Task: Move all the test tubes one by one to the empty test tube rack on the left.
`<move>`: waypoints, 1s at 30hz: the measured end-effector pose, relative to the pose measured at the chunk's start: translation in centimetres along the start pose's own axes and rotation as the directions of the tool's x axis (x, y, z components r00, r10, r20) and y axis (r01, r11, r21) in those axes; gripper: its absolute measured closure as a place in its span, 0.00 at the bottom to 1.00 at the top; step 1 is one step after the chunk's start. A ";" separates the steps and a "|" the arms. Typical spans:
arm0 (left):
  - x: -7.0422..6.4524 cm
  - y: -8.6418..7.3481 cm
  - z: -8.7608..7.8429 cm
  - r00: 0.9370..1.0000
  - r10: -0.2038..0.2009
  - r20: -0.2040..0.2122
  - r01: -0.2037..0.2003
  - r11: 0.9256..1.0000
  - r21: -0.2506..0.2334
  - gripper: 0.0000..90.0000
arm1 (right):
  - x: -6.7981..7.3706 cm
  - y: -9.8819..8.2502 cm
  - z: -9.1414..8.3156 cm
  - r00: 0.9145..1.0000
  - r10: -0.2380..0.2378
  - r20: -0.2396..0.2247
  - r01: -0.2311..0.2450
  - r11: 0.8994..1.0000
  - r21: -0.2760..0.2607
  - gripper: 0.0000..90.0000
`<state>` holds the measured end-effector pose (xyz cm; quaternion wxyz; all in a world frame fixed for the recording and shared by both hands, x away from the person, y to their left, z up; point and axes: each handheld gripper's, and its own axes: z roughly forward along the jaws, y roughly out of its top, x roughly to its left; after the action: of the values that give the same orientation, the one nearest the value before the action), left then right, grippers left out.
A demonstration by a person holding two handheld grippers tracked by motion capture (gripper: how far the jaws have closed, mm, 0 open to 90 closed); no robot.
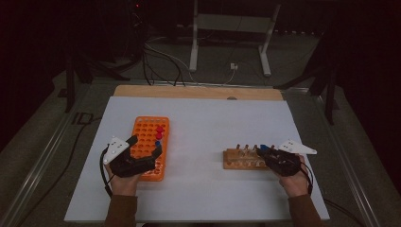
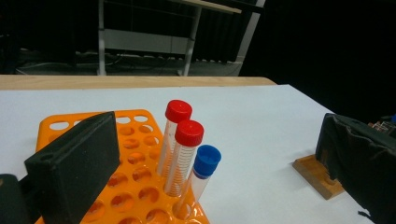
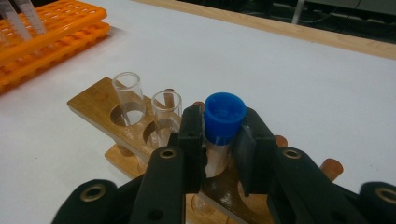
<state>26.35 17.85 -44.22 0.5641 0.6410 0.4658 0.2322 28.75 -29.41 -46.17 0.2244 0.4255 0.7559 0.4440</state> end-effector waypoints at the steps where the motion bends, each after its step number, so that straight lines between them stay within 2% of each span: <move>1: 0.0 0.0 0.0 1.000 0.003 0.001 -0.003 1.000 0.001 0.01 | 0.0 0.0 0.0 1.000 0.001 0.000 -0.001 1.000 0.000 0.83; 8: -0.7 0.2 0.1 1.000 0.022 0.011 -0.022 1.000 0.001 0.01 | 0.0 0.2 -0.2 1.000 -0.003 -0.004 0.003 1.000 -0.007 0.85; 17: -2.2 0.3 0.6 0.997 0.069 0.026 -0.069 0.998 0.010 0.01 | -0.1 1.3 -1.5 1.000 0.013 -0.010 -0.013 0.998 -0.057 0.85; 22: -3.5 0.4 1.0 0.993 0.103 0.049 -0.103 0.995 0.015 0.01 | 0.2 2.7 -3.4 1.000 0.000 -0.007 -0.001 0.993 -0.121 0.85; 25: -4.2 0.5 1.5 0.989 0.135 0.061 -0.136 0.991 0.014 0.01 | 0.2 3.5 -4.6 1.000 0.009 -0.008 -0.010 0.987 -0.159 0.85; 30: -5.3 0.6 2.3 0.983 0.162 0.088 -0.165 0.986 0.018 0.01 | 0.4 4.3 -5.9 1.000 0.010 -0.025 -0.015 0.982 -0.188 0.85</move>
<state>26.02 12.17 -43.07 0.5546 0.6935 0.3897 0.2439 26.21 -30.88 -39.46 0.2517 0.4019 0.7106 0.5198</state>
